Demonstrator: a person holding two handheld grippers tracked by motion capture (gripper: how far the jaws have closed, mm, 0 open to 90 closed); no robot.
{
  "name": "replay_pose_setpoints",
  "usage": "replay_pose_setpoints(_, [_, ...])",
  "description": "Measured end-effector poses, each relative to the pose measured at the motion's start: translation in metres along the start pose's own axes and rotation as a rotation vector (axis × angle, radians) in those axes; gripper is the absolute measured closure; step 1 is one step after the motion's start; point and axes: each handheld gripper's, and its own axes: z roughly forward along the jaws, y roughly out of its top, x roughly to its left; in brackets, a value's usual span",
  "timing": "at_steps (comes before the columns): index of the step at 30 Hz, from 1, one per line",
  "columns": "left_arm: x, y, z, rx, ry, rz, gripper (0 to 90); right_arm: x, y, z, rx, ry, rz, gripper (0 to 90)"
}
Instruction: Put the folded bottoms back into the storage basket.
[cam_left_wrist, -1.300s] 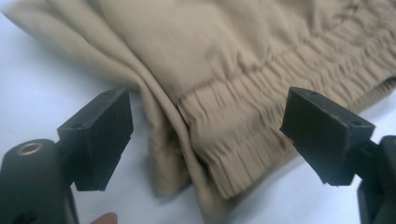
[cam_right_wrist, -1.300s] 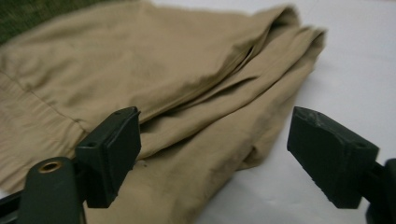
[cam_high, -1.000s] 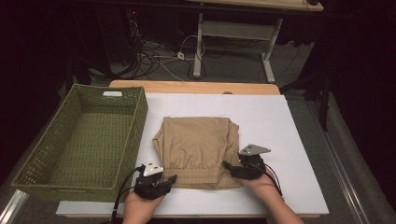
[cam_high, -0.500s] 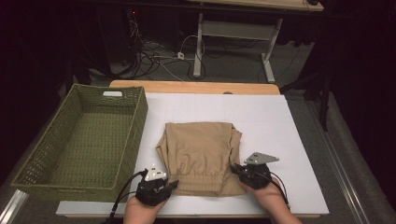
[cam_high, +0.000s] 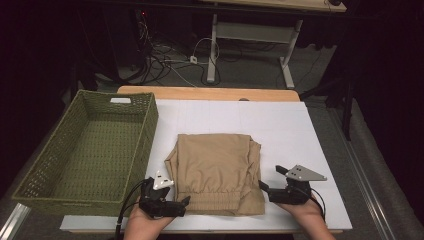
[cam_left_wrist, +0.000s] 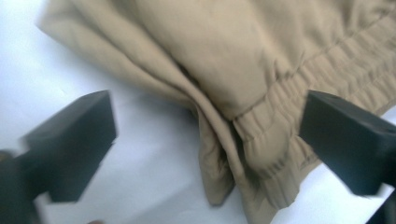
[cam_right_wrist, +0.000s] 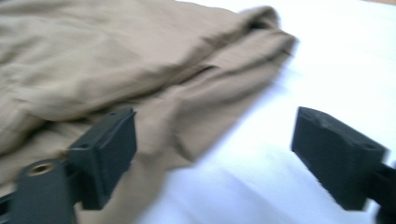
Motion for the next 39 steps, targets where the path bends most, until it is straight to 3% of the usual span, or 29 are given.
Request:
replay_pose_setpoints(2, [0.000,0.001,0.003,0.058,0.011,0.006,0.0,-0.010,-0.002,0.000,0.011,-0.041,0.026,1.0])
replay_pose_setpoints(6, [0.003,0.000,0.007,0.159,-0.017,-0.024,0.0,-0.021,-0.003,-0.002,0.009,-0.077,0.086,0.1])
replay_pose_setpoints(11, [0.000,-0.001,0.009,0.213,0.000,-0.002,0.0,-0.020,-0.002,0.002,0.012,-0.074,0.067,0.1])
replay_pose_setpoints(17, [-0.008,-0.001,0.010,0.277,0.045,0.065,0.0,-0.016,0.000,0.005,0.026,-0.064,0.054,0.1])
replay_pose_setpoints(22, [-0.009,0.006,0.012,0.334,0.048,0.064,0.6,-0.014,0.000,0.008,0.033,-0.058,0.037,0.2])
replay_pose_setpoints(25, [-0.009,0.010,0.012,0.368,0.033,0.088,1.0,-0.014,0.001,0.008,0.017,-0.059,0.035,0.2])
replay_pose_setpoints(29, [-0.007,0.016,0.003,0.316,-0.026,0.069,6.8,-0.012,0.002,0.007,0.010,-0.060,0.034,0.2])
replay_pose_setpoints(34, [-0.002,0.024,-0.001,0.266,-0.068,0.048,14.9,-0.012,0.002,0.008,0.009,-0.062,0.034,0.2])
replay_pose_setpoints(37, [-0.004,0.027,0.006,0.274,-0.075,0.052,22.5,-0.012,0.002,0.008,0.006,-0.064,0.030,0.2])
replay_pose_setpoints(39, [-0.004,0.028,0.012,0.294,-0.104,0.047,28.5,-0.012,0.002,0.008,0.001,-0.065,0.032,0.3])
